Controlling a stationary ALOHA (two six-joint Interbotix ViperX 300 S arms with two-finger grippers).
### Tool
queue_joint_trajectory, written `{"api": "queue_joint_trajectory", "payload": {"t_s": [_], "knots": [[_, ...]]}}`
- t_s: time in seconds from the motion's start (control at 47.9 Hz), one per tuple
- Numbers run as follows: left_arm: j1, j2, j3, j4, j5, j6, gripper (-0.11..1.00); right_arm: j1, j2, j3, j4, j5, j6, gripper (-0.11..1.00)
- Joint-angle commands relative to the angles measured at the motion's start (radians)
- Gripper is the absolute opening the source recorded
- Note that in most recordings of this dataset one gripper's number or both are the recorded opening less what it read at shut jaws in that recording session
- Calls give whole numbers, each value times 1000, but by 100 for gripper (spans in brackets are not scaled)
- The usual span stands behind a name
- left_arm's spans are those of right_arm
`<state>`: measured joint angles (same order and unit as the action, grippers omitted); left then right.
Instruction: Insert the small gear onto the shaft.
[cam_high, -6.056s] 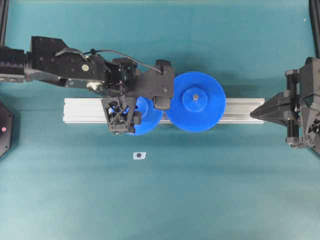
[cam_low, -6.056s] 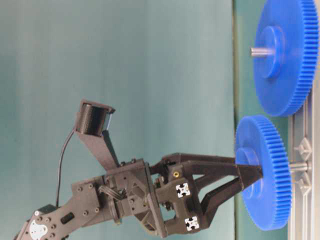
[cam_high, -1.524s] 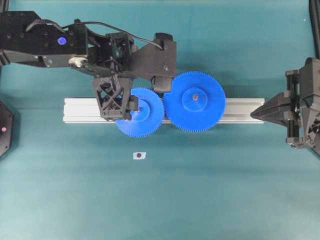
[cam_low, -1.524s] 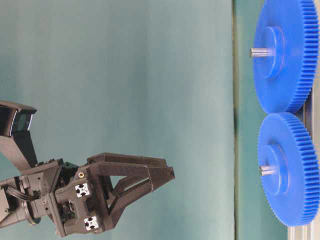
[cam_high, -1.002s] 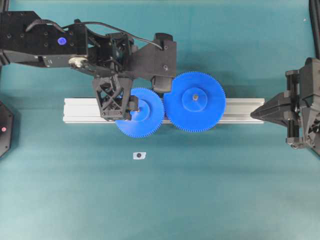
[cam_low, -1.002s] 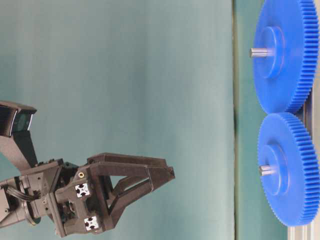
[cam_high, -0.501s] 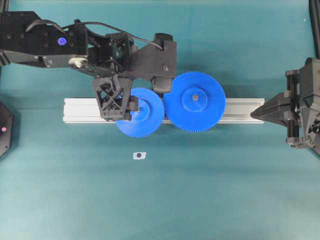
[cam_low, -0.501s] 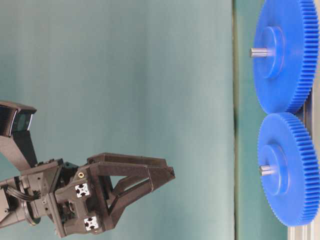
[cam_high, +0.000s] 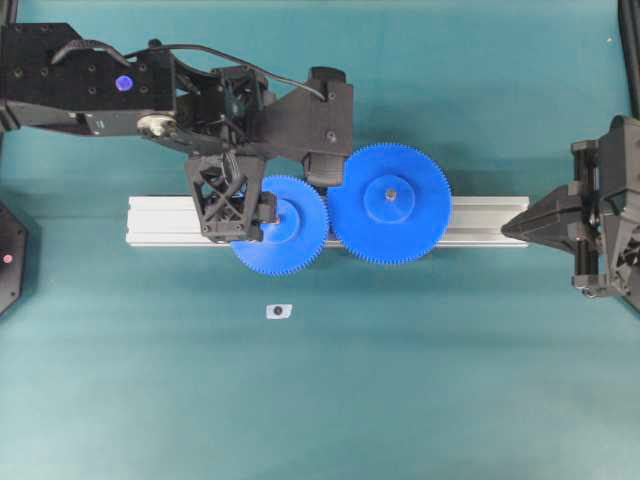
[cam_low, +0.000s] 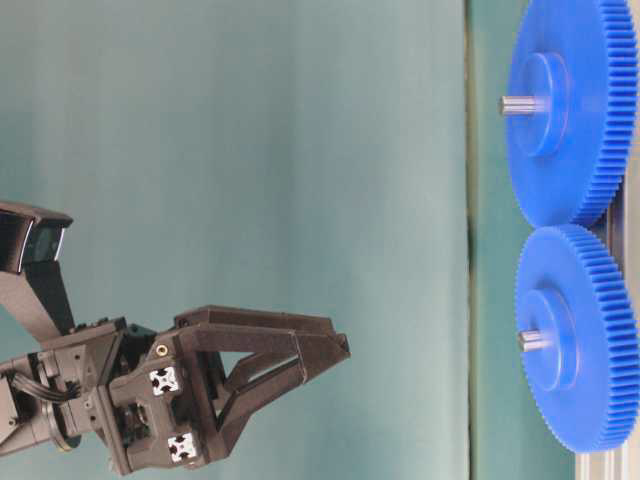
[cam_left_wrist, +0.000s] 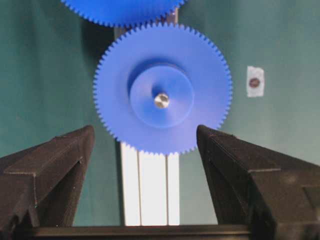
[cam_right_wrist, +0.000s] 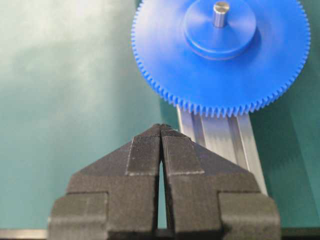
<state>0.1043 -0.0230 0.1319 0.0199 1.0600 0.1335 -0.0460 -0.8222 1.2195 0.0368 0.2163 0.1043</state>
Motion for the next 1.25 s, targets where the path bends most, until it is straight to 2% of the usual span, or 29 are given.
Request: {"api": "queue_joint_trajectory", "payload": {"t_s": [0.0,0.376,0.856,1.232], "knots": [[-5,-17,-25,2,-3,-2,78,-2,3,-8,2,-8,8,3],[-14,-2,-25,2,-3,-11,78,-2,-8,-2,3,-3,8,3],[-17,11,-49,2,-3,-14,78,-3,-103,38,2,-2,9,3],[-29,20,-51,2,-3,-14,78,-3,-109,41,2,6,9,3]]}}
